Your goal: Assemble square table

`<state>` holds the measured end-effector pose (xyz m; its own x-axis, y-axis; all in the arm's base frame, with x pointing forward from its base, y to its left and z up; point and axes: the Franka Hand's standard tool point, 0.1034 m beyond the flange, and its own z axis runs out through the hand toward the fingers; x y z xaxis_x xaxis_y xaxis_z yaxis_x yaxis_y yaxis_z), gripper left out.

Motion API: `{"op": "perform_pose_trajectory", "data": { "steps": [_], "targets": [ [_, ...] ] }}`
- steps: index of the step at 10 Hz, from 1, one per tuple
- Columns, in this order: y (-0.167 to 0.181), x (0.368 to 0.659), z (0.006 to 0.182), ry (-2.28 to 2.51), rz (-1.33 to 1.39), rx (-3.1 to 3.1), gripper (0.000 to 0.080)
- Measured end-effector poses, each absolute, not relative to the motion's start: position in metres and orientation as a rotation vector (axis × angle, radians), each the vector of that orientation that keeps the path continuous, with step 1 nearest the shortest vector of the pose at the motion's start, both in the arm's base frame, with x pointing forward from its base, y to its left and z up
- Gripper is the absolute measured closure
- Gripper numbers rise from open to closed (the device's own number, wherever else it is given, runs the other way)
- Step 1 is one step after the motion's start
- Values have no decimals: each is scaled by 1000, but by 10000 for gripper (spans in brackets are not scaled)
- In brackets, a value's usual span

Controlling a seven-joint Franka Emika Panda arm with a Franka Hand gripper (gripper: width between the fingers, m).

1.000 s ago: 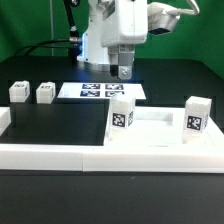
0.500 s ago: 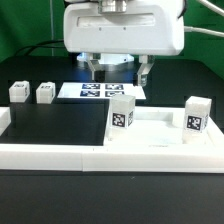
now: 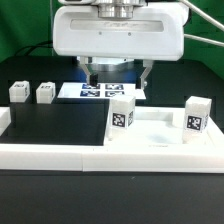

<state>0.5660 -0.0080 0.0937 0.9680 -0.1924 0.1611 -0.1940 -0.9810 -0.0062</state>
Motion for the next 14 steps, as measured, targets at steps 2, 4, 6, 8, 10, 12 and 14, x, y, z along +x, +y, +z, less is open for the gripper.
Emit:
{"op": "perform_pose_trajectory", "data": {
  "steps": [2, 4, 6, 8, 10, 12, 14],
  "targets": [
    [-16, 552, 73, -141, 152, 3160, 150],
    [-10, 556, 38, -41, 162, 3157, 150],
    [-5, 559, 29, -64, 162, 3155, 150],
    [-6, 558, 28, -74, 163, 3153, 150],
    [-8, 556, 26, -87, 145, 3158, 150],
    [-15, 545, 15, -155, -81, 3233, 150],
    [-14, 546, 10, -160, -175, 3249, 150]
  ]
}}
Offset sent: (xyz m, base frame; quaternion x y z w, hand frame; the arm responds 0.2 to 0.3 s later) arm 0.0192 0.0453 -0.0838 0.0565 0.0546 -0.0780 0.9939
